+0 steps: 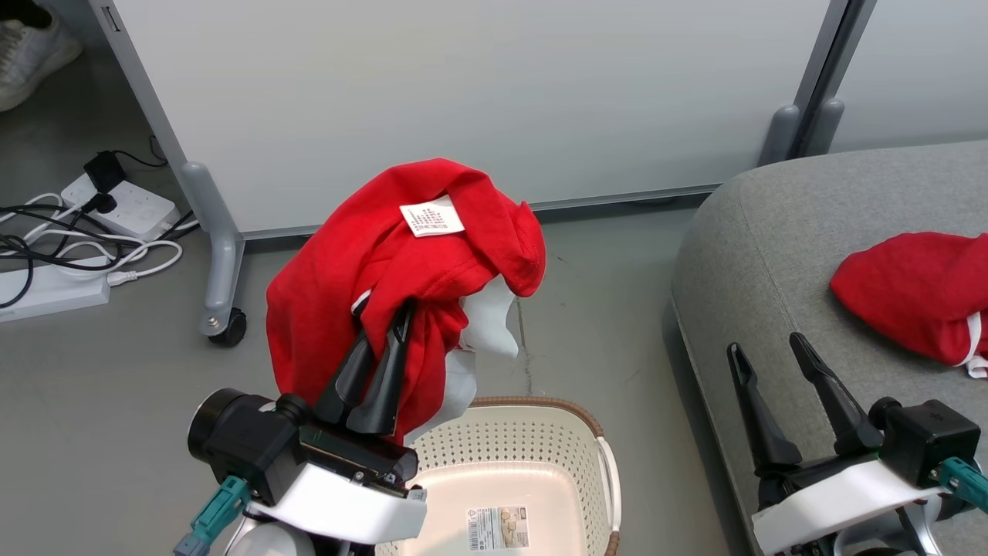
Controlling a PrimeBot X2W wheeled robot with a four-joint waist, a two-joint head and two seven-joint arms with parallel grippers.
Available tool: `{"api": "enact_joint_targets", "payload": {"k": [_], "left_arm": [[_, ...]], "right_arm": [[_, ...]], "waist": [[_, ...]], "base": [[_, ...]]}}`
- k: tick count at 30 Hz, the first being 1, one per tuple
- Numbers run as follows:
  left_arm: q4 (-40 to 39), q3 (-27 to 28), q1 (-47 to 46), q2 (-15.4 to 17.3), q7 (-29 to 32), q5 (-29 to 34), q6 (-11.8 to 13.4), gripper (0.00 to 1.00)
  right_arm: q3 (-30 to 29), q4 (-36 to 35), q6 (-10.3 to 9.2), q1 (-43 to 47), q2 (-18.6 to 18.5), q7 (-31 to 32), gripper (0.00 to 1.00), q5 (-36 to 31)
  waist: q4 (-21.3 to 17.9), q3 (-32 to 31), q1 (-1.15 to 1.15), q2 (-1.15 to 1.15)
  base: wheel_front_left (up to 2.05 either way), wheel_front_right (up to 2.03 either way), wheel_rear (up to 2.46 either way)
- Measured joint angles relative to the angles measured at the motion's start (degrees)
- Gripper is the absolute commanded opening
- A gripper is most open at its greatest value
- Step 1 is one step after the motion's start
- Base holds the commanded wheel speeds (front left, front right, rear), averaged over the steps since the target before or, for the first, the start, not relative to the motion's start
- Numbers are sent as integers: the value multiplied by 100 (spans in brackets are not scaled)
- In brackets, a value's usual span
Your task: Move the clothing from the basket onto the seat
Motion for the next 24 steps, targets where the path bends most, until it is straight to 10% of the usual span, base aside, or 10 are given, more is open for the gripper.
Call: {"api": "enact_joint_targets", "payload": {"k": [9, 24], "left_arm": [[3, -40, -9, 3, -14, -32, 14, 0], [138, -335, -281, -124, -40, -33, -135, 0]], "right_arm": [[299, -42, -1, -57, -10, 38, 100, 42], [3362, 690, 0, -1653, -253, -21, 100, 1054]], "waist": [[25, -5, 0, 0], [409, 201, 0, 0]], "base": [[0, 0, 0], [0, 0, 0]]}}
